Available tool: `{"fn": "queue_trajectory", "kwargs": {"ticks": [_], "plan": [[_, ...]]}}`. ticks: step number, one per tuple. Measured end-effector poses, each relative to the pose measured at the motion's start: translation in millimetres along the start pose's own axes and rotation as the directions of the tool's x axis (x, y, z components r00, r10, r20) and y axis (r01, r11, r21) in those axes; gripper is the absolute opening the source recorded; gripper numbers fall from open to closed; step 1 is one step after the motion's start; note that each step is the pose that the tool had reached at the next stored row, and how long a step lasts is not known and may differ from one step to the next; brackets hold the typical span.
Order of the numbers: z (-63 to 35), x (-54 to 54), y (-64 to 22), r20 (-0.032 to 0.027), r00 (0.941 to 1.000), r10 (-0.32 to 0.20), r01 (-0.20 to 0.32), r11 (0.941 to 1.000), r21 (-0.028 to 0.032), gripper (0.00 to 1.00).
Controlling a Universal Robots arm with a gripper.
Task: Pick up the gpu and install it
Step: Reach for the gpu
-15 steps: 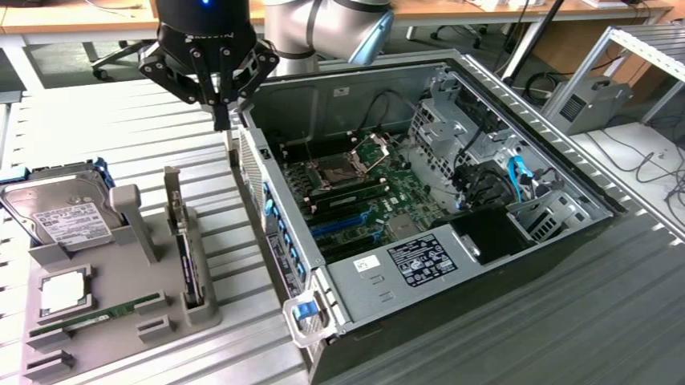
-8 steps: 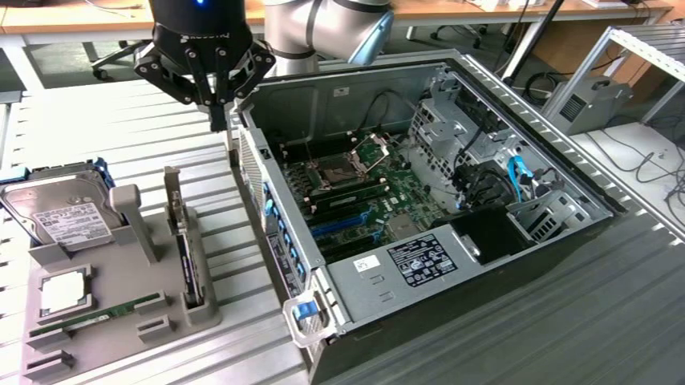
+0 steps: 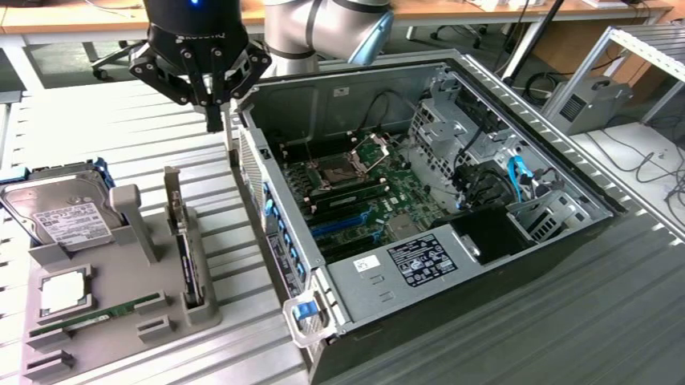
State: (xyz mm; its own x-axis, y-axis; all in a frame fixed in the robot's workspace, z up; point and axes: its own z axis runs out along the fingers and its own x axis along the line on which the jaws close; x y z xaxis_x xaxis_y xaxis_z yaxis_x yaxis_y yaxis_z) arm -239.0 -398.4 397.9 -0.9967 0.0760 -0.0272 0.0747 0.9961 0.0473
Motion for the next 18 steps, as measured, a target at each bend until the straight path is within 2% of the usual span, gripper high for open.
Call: {"fn": "queue_trajectory", "kwargs": {"ticks": [18], "plan": [[-0.4,11.3,-0.8,0.0001,1.0,0.0,0.0,1.0,0.0001,0.11]]}}
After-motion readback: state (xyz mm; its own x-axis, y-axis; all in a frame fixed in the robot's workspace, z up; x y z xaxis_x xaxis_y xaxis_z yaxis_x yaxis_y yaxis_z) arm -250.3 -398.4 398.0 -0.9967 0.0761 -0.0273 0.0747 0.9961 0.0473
